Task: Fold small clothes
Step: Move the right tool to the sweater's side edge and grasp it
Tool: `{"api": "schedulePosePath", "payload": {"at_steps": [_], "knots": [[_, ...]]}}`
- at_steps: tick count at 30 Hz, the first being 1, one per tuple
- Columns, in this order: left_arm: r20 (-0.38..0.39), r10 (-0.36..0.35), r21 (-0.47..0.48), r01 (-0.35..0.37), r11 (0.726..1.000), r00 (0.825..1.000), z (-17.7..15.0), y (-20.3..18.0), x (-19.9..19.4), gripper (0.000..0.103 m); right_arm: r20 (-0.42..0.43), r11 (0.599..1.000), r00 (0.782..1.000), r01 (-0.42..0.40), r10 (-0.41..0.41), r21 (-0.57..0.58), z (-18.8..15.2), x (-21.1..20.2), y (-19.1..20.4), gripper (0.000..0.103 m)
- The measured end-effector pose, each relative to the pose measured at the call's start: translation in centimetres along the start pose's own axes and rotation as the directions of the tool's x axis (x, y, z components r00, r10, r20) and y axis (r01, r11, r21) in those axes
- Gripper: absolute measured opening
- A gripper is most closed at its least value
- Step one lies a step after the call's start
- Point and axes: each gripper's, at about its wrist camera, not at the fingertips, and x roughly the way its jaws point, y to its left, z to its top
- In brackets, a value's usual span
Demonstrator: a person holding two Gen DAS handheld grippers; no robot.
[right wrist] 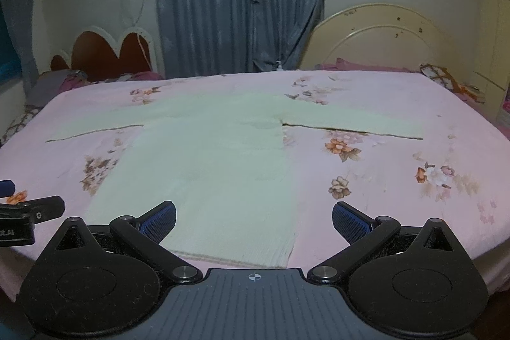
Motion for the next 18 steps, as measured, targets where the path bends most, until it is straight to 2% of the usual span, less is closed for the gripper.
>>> {"api": "schedulePosePath", "payload": {"at_steps": [11, 18], "knots": [[0.005, -0.046, 0.051, 0.045, 0.998, 0.999, 4.6, 2.2, 6.0, 0.103, 0.018, 0.998, 0.999, 0.044, -0.045, 0.047, 4.2, 6.1, 0.9, 0.103], [0.007, -0.071, 0.057, 0.070, 0.996, 0.997, 6.3, 4.1, 8.4, 0.103, 0.033, 0.995, 0.996, 0.085, -0.087, 0.059, 6.6, 8.8, 2.0, 0.103]]}}
